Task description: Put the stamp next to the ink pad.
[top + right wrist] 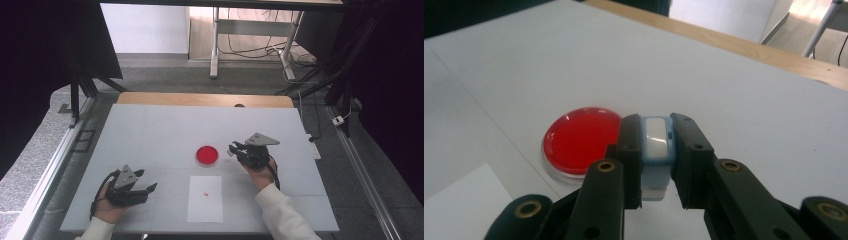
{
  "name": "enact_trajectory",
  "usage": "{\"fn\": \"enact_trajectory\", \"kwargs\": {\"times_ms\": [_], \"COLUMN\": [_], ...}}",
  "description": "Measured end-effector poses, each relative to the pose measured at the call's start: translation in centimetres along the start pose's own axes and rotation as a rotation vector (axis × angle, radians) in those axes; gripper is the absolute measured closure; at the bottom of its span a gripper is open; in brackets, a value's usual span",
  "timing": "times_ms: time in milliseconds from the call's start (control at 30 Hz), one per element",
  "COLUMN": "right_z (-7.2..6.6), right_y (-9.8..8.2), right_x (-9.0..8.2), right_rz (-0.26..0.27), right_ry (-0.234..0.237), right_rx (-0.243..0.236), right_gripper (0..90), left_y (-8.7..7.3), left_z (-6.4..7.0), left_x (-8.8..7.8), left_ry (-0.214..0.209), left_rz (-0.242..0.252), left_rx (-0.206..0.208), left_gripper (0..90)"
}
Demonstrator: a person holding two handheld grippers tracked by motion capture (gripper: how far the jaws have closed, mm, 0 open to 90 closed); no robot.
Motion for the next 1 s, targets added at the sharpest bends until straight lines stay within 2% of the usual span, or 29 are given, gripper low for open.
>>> {"fn": "enact_trajectory", "kwargs": {"times_ms": [200, 433, 700, 767, 867, 1000], "right_z": [-1.1, -1.1, -0.9, -0.9, -0.8, -0.6], "right_y": [-0.9, -1.7, -2.0, -2.0, -1.8, -1.2], "right_x": [1.5, 2.2, 2.4, 2.4, 2.3, 1.7], "right_rz": [-0.049, -0.098, -0.106, -0.103, -0.083, -0.041], "right_ry": [0.036, 0.036, 0.041, 0.042, 0.035, 0.043], "right_rx": [-0.029, -0.049, -0.043, -0.039, -0.029, 0.011], "right_gripper": [75.3, 75.2, 73.4, 69.3, 56.4, 51.3], "left_y": [-0.1, -0.1, 0.0, 0.0, 0.0, 0.0], "left_z": [0.0, 0.0, 0.0, 0.0, 0.0, -0.1], "left_x": [0.0, 0.0, -0.1, -0.1, 0.0, 0.0], "left_ry": [0.003, 0.002, 0.011, 0.01, 0.01, 0.013], "left_rz": [-0.003, -0.006, 0.003, 0.003, 0.003, 0.004], "left_rx": [0.001, 0.004, 0.006, 0.007, 0.008, 0.008], "left_gripper": [33.5, 33.4, 33.5, 33.5, 33.5, 33.5]}}
Point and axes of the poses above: each handheld gripper's, and its own axes: x roughly forward along the jaws, y roughly out of its top, z roughly to its right, the point moved 5 cm from there along x, roughly forward along the jaws, and after that the axes turned 8 degrees about z, right-handed, at the moved point
